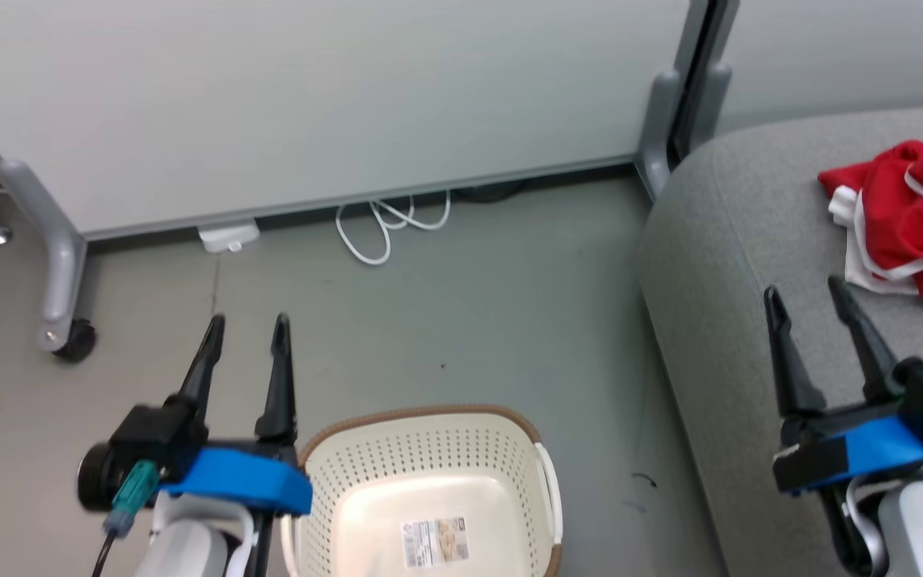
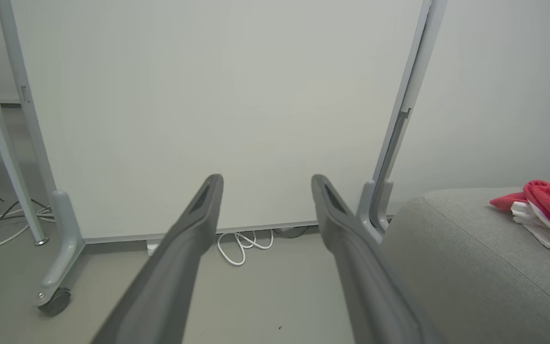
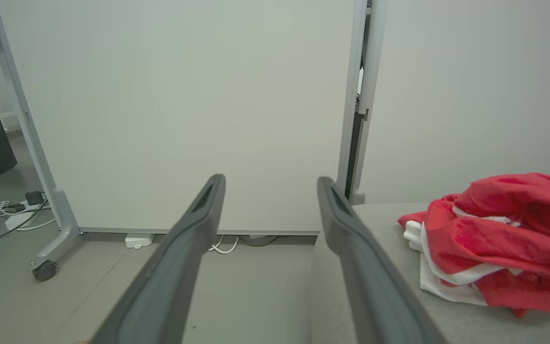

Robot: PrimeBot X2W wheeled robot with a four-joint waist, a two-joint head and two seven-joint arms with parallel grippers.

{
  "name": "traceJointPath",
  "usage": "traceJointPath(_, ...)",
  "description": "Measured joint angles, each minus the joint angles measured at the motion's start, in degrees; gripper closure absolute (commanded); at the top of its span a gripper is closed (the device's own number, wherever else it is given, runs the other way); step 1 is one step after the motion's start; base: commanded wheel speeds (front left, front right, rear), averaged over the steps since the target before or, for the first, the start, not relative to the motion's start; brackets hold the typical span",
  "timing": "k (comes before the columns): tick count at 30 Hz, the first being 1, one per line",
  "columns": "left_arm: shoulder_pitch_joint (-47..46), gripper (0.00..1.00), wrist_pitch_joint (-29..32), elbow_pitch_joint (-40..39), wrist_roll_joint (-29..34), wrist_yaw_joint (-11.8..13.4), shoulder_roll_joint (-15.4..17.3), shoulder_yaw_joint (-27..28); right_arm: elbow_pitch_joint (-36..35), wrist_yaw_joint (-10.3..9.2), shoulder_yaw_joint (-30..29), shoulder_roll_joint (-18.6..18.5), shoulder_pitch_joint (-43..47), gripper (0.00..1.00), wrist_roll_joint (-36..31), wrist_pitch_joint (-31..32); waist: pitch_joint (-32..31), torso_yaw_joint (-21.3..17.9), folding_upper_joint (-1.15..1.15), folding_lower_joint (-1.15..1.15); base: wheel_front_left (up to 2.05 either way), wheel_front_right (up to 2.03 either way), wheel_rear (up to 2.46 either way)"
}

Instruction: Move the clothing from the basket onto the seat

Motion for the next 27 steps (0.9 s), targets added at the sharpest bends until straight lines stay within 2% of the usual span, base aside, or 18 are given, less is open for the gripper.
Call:
traceJointPath(3,3.7,0.0,0.0,-1.0,1.1,-0.2,-1.1,3.5,-0.5,0.0,-0.6,1.5,2.7,0.0,-0.3,0.0,-2.0,0.7,0.0,0.0,0.0,0.0,0.0)
traceJointPath(10,9.4,0.0,0.0,-2.5,3.9,-2.5,-3.3,8.2,-1.9,0.0,-1.9,3.7,8.2,0.0,-0.8,0.0,-5.5,1.7,0.0,0.0,0.0,0.0,0.0)
traceJointPath(17,12.3,0.0,0.0,-2.7,6.2,-5.1,-5.1,11.6,-2.0,0.0,-2.8,5.3,10.9,0.0,-1.1,0.0,-6.8,2.0,0.0,0.01,0.0,0.0,0.0)
traceJointPath(27,13.4,0.0,0.0,-1.5,8.4,-7.6,-7.2,14.7,-1.7,0.0,-2.8,6.7,12.5,0.0,-1.3,0.0,-7.0,2.3,0.0,0.02,0.0,0.0,0.0)
